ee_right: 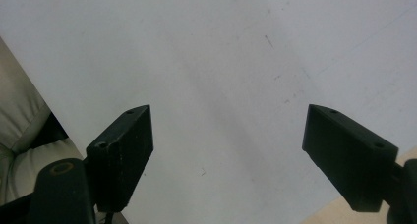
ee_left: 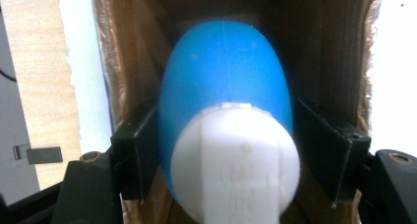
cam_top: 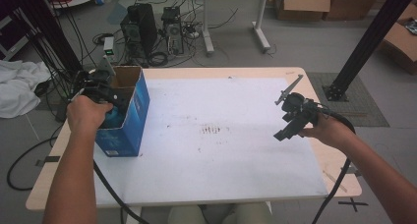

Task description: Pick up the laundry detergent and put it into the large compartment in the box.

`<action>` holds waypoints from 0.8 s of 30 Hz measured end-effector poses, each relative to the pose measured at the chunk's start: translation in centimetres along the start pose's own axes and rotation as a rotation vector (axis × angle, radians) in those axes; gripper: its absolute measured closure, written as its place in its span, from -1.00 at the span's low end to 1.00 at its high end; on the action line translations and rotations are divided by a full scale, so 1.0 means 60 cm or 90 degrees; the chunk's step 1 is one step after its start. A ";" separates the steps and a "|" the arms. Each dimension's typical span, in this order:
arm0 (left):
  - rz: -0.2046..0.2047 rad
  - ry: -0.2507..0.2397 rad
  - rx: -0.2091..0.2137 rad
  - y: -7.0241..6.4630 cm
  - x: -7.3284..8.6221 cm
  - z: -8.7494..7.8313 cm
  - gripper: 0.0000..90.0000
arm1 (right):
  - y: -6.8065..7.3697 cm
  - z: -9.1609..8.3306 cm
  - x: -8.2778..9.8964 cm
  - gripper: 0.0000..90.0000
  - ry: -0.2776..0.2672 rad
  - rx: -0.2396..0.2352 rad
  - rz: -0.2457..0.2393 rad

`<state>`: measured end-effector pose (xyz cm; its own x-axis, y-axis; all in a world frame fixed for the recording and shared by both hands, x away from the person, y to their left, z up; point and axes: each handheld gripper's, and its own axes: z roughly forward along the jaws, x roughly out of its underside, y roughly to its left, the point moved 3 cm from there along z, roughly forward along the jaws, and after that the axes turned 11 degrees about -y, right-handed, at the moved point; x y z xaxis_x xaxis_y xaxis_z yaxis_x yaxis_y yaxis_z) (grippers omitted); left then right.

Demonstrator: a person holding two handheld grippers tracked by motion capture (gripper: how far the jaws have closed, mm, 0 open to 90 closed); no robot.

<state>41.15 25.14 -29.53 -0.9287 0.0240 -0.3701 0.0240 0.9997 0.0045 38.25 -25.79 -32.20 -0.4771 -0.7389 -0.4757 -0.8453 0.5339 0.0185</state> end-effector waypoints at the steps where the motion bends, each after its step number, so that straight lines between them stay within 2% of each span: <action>1: -0.002 -0.003 0.000 0.000 0.000 -0.003 -0.31 | 0.000 -0.001 0.000 -0.57 -0.001 0.000 0.000; 24: -0.012 -0.034 -0.016 0.001 -0.010 -0.065 -0.38 | 0.006 -0.013 0.001 -0.57 -0.010 0.003 -0.008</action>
<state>40.27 25.22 -25.70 -0.9081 0.0058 -0.4187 -0.0029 0.9998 0.0201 37.73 -25.97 -31.54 -0.4632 -0.7386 -0.4898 -0.8498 0.5270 0.0089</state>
